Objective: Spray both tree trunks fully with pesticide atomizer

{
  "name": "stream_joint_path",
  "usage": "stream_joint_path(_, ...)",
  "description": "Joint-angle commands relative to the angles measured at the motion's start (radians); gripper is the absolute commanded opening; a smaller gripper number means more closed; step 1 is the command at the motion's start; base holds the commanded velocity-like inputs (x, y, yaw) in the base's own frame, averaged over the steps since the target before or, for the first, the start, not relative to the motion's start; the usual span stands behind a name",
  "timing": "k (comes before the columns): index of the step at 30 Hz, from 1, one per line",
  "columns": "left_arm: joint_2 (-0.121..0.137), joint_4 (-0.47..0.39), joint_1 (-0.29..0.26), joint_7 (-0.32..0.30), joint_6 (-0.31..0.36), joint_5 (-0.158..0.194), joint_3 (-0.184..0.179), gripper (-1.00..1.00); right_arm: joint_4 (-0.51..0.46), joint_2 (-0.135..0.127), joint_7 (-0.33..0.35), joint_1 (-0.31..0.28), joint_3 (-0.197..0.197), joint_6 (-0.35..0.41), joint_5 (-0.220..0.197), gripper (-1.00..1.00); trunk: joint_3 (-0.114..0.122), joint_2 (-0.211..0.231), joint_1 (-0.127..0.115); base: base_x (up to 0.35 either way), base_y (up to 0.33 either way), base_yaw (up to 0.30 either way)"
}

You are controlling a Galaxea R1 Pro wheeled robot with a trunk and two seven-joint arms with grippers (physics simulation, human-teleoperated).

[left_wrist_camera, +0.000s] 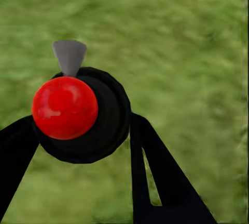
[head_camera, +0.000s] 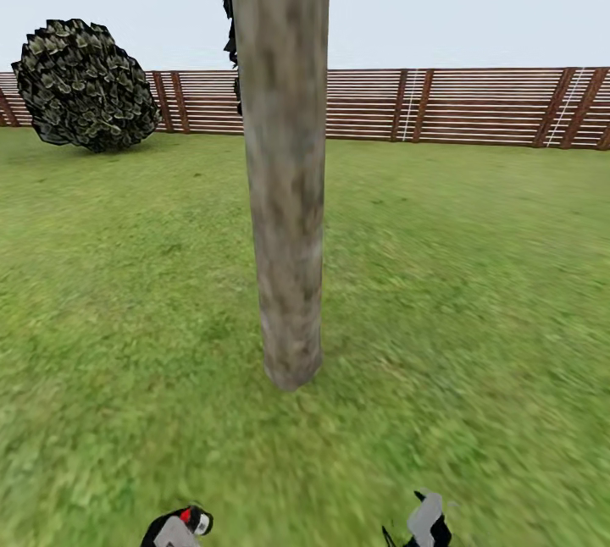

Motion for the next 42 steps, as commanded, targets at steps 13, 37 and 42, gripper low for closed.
stream_joint_path(13, 0.019, -0.100, -0.197, -0.508, 0.235, -0.306, -0.001, -1.00, -0.136, 0.010, 0.598, -0.140, -0.001, 0.174, 0.086, 1.00, -0.001, 0.000, 0.000, 0.000, 0.000, 0.000)
stream_joint_path(37, -0.019, -0.220, -0.210, -0.637, 0.338, -0.348, -0.056, -1.00, -0.214, 0.102, 0.717, -0.167, 0.036, 0.177, 0.096, -1.00, -0.001, 0.000, 0.000, 0.000, 0.000, 0.000)
stream_joint_path(42, -0.041, -0.221, -0.214, -0.637, 0.339, -0.354, -0.057, -1.00, -0.216, 0.103, 0.718, -0.176, 0.079, 0.178, 0.095, -1.00, -0.001, 0.000, 0.000, 0.000, 0.000, 0.000)
